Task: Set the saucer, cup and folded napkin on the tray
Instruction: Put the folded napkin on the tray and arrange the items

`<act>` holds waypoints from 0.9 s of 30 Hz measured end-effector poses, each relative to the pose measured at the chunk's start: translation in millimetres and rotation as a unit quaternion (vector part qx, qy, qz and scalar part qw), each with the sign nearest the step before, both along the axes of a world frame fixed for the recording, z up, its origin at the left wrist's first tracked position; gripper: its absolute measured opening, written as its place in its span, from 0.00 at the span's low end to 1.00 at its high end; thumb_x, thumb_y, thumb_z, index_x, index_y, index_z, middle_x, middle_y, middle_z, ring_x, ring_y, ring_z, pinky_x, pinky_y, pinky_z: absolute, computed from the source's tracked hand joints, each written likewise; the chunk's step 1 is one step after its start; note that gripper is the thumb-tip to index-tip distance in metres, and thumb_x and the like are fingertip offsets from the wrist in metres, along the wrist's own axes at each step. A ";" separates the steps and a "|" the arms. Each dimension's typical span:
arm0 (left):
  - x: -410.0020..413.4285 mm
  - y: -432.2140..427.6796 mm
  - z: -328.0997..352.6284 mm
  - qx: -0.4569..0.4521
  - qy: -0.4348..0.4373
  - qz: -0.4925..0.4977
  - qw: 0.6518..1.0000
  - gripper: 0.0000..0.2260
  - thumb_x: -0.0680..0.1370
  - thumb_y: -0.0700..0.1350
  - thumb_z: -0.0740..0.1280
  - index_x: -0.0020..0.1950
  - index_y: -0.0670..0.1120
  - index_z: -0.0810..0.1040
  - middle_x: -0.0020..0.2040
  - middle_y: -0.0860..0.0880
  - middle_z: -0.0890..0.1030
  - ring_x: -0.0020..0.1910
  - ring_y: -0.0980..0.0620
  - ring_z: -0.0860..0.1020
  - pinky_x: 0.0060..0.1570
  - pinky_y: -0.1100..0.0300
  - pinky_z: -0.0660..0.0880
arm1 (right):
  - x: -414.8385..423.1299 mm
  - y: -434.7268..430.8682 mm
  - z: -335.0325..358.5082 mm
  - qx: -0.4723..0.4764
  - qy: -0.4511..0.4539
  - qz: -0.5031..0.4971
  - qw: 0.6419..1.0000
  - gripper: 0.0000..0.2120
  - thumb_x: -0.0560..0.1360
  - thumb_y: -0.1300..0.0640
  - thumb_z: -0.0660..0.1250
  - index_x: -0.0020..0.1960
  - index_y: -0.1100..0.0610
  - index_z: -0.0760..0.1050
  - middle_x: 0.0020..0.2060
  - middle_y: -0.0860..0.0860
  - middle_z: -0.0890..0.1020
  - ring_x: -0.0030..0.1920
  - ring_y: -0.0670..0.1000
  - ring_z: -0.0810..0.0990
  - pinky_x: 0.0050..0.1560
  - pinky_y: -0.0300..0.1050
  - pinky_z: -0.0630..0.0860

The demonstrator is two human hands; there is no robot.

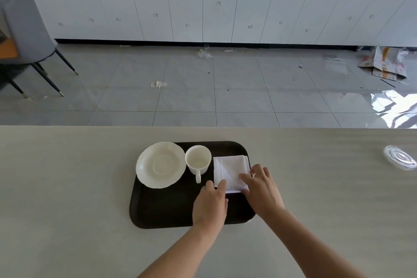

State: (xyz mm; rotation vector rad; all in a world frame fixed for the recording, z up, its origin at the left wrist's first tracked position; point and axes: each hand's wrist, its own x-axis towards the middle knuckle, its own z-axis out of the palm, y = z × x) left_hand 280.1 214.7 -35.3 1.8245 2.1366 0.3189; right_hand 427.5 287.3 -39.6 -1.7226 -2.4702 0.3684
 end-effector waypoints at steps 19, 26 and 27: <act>-1.3 9.8 -4.2 0.038 -0.008 0.014 0.999 0.05 0.70 0.38 0.72 0.43 0.44 0.79 0.35 0.47 0.77 0.29 0.50 0.75 0.26 0.59 0.71 | -2.6 -3.1 -3.5 0.097 -0.005 0.055 0.994 0.12 0.59 0.68 0.77 0.29 0.58 0.75 0.34 0.51 0.79 0.33 0.55 0.77 0.27 0.44 0.74; 9.4 19.3 -2.8 0.066 -0.095 0.095 0.989 0.11 0.73 0.34 0.69 0.54 0.45 0.80 0.44 0.47 0.77 0.35 0.49 0.78 0.33 0.61 0.72 | 0.8 3.6 -8.0 0.117 0.008 0.045 0.992 0.13 0.60 0.68 0.78 0.31 0.57 0.74 0.33 0.51 0.78 0.33 0.55 0.75 0.29 0.45 0.75; 11.4 20.6 -2.2 0.069 -0.113 0.113 0.985 0.12 0.75 0.35 0.67 0.56 0.45 0.80 0.47 0.47 0.77 0.39 0.49 0.79 0.36 0.60 0.74 | -0.5 4.6 -8.2 0.119 0.009 0.041 0.992 0.13 0.60 0.68 0.77 0.31 0.56 0.75 0.33 0.51 0.78 0.33 0.55 0.75 0.29 0.46 0.75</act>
